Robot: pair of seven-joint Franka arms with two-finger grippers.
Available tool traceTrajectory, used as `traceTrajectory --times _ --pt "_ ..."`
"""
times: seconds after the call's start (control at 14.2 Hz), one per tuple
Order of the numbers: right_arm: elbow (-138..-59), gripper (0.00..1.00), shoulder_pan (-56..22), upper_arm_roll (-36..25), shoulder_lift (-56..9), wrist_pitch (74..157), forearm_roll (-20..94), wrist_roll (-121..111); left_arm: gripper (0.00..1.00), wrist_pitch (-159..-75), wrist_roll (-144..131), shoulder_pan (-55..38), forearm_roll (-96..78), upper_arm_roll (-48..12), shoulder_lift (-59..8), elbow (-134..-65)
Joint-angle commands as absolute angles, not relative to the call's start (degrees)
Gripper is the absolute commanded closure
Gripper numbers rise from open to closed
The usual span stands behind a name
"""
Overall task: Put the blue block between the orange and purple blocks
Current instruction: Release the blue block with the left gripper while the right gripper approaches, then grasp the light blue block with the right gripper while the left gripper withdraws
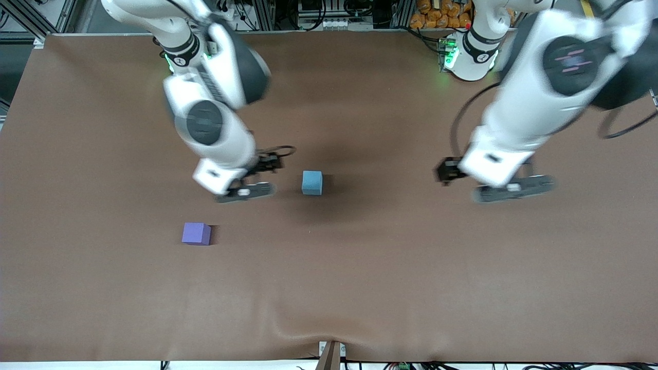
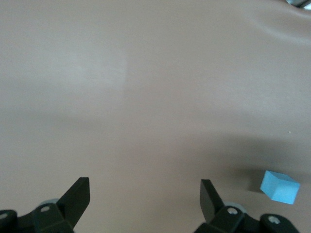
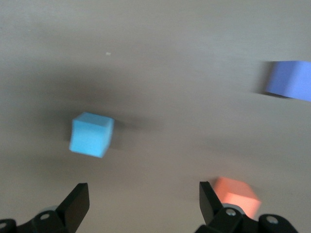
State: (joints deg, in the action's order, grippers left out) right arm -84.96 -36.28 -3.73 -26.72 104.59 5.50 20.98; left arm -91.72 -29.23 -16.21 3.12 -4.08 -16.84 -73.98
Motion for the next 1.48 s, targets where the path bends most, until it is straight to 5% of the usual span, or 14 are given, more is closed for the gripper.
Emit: traceTrajectory --times 0.0,0.63,1.27,1.41 --pt "-85.08 0.0 -38.92 -4.48 -30.48 108.1 5.27 24.25 0.0 -91.23 -20.78 -9.17 3.61 -5.1 -10.13 -79.35" --pt "-89.64 0.0 -45.17 -4.39 -38.32 125.23 6.06 34.8 0.0 -94.65 -14.86 -3.08 2.81 -5.19 1.31 -92.8" --pt "-91.41 0.0 -45.35 -4.39 -40.6 126.03 6.85 36.73 0.0 -95.36 -9.66 0.09 1.14 -5.1 2.46 -93.69" --pt "-92.02 0.51 -45.26 -4.31 -40.52 126.21 7.81 36.74 0.0 -95.27 -9.76 -0.09 1.14 -5.19 2.37 -93.6"
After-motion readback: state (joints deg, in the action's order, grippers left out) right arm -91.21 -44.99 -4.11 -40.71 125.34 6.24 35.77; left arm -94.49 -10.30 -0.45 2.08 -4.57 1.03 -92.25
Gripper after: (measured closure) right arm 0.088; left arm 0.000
